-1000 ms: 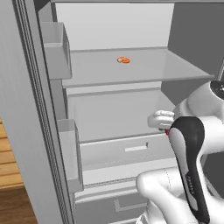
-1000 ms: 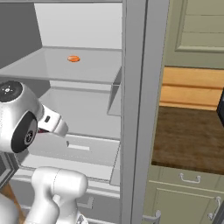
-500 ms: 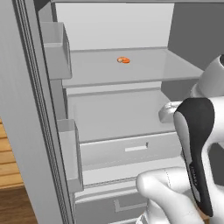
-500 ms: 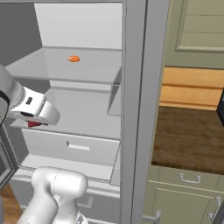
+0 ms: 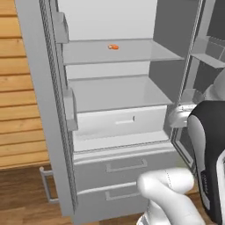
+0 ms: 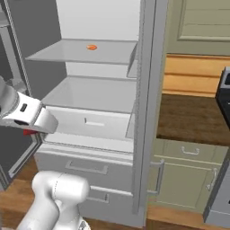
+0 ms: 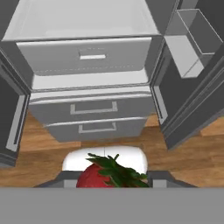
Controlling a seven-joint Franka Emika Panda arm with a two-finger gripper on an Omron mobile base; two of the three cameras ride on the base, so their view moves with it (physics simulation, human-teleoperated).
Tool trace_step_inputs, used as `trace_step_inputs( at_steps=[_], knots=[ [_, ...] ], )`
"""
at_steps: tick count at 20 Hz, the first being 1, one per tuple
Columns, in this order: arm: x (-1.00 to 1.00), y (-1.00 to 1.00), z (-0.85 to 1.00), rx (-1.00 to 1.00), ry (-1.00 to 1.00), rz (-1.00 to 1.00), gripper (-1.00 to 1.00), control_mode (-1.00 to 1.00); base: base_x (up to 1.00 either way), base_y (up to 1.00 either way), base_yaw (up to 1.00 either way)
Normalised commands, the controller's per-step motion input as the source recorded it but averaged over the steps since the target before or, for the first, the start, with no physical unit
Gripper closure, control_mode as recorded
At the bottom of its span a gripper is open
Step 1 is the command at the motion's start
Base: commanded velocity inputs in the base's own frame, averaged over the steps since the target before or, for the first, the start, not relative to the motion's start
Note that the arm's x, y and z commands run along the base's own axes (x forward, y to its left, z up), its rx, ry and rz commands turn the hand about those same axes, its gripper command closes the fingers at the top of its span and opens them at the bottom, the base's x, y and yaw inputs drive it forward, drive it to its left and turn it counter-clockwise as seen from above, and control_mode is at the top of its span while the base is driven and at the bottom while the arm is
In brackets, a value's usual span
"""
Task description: Take the strawberry from the fridge and place it on top of the pancake, located on the dining counter.
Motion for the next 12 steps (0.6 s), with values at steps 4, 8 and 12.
trace_step_inputs(
  at_steps=[4,8,12],
  knots=[
    [0.00,0.00,0.00,0.00,0.00,0.00,1.00,1.00,-1.00,0.09,0.24],
    [0.00,0.00,0.00,0.00,0.00,0.00,1.00,1.00,-0.24,0.02,0.91],
    [0.00,0.00,0.00,0.00,0.00,0.00,1.00,1.00,0.00,0.00,1.00]
  ],
)
